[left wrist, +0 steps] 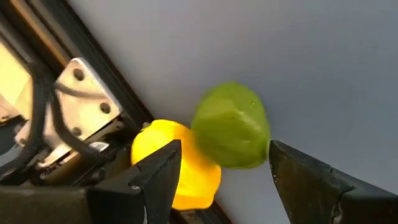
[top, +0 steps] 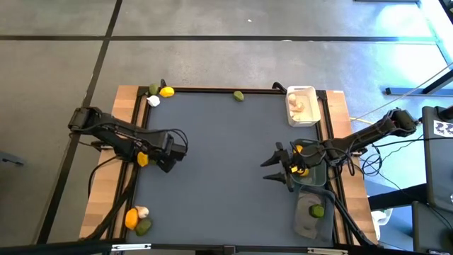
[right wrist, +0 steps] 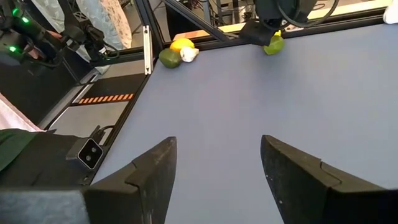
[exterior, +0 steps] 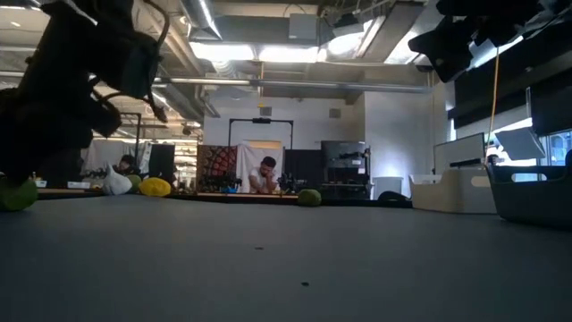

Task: Sort produce into baskets
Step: Put the green lime into the black bin

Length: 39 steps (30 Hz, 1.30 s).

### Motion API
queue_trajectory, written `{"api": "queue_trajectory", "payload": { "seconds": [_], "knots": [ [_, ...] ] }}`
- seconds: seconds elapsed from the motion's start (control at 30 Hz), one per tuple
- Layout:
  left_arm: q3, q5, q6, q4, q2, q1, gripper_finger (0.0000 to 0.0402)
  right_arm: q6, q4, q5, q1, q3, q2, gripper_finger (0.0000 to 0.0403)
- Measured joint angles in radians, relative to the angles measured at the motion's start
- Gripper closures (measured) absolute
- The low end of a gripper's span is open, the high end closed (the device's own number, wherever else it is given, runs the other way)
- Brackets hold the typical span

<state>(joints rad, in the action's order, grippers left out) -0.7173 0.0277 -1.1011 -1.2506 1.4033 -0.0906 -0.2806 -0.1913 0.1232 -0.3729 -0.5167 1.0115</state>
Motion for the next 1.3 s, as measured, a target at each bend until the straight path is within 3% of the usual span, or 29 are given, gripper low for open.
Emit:
{"api": "queue_trajectory", "payload": {
  "seconds": [0.23,0.63,0.87,1.1,1.3],
  "knots": [
    [0.017,-0.013,0.024,0.043,0.004,0.000,0.0170,0.000,0.000,0.032,0.000,0.000,0.000,0.0171],
    [0.016,-0.016,0.027,0.049,0.004,-0.002,0.0222,0.000,0.009,0.053,0.000,0.000,0.000,0.0171],
    [0.024,-0.023,0.041,0.212,0.010,-0.003,0.0237,0.000,0.010,0.053,0.000,0.000,0.000,0.0171],
    [0.027,0.012,0.029,0.220,0.011,-0.016,0.0228,0.000,0.011,0.053,0.000,0.000,-0.001,0.0171],
    [0.042,0.047,0.026,0.270,0.012,-0.020,0.0192,0.000,0.012,0.053,0.000,0.000,-0.001,0.0171]
  ]
}}
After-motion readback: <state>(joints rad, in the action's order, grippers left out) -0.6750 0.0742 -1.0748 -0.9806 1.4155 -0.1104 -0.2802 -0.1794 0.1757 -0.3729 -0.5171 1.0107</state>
